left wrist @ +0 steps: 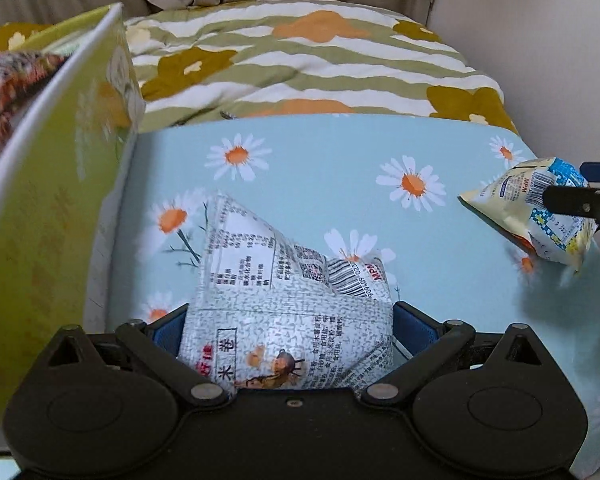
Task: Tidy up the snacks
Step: 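Grasp the white printed rice-cracker bag with the left tool while the right tool grasps the blue bag, then carry both bags over the yellow box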
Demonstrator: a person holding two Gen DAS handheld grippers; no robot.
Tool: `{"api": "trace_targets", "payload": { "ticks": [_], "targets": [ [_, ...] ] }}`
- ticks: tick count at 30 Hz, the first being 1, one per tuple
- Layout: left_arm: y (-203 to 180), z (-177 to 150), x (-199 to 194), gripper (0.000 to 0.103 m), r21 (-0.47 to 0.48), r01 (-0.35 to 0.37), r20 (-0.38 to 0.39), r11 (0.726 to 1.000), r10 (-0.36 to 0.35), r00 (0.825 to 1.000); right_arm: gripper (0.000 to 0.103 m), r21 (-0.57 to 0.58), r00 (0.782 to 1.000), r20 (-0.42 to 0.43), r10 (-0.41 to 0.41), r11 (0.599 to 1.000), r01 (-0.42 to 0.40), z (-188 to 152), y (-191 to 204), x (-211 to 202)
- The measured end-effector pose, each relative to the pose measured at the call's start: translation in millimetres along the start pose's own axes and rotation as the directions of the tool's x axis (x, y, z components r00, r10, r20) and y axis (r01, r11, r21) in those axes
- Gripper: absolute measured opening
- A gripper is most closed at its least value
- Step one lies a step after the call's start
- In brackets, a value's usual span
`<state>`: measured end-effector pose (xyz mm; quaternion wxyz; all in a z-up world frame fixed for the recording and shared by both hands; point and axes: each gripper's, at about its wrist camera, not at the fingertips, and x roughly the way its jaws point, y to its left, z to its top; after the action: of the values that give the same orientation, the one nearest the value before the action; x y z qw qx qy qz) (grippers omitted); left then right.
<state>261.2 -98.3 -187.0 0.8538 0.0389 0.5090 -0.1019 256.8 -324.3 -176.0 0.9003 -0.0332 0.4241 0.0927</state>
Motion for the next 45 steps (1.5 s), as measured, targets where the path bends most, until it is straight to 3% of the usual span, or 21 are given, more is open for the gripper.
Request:
{"api": "trace_targets", "payload": {
  "ticks": [6, 15, 19, 26, 35, 45],
  "targets": [
    [-2.8, -4.8, -1.7, 0.082, -0.004, 0.025, 0.007, 1.000, -0.025, 1.000, 0.103, -0.022, 0.999, -0.037, -0.004, 1.000, 0.004, -4.5, -2.3, 11.4],
    [-2.0, -10.5, -13.0, 0.075, -0.017, 0.017, 0.037, 1.000, -0.017, 0.999, 0.103, -0.059, 0.998, -0.063, -0.005, 0.998, 0.001, -4.8, -1.3, 24.0],
    [-3.0, -14.5, -20.3, 0.075, -0.024, 0.017, 0.050, 1.000, -0.016, 0.999, 0.084, -0.072, 0.996, -0.093, 0.014, 0.997, -0.021, -4.2, 0.6, 32.9],
    [-7.3, -18.2, -41.9, 0.075, -0.039, 0.023, 0.093, 0.999, -0.020, 0.995, 0.076, -0.076, 0.995, -0.088, 0.051, 0.995, -0.058, -6.3, 10.4, 26.9],
    [-2.0, -23.1, -104.5, 0.075, -0.068, 0.039, 0.208, 0.997, -0.024, 0.978, 0.073, -0.060, 0.996, 0.018, 0.091, 0.994, -0.090, 2.4, 42.5, -20.8],
    [50.5, -29.8, -195.5, 0.075, -0.114, -0.005, 0.372, 0.993, 0.047, 0.927, 0.073, -0.032, 0.971, 0.177, 0.162, 0.987, -0.159, 39.7, 115.6, -86.6]
  ]
}}
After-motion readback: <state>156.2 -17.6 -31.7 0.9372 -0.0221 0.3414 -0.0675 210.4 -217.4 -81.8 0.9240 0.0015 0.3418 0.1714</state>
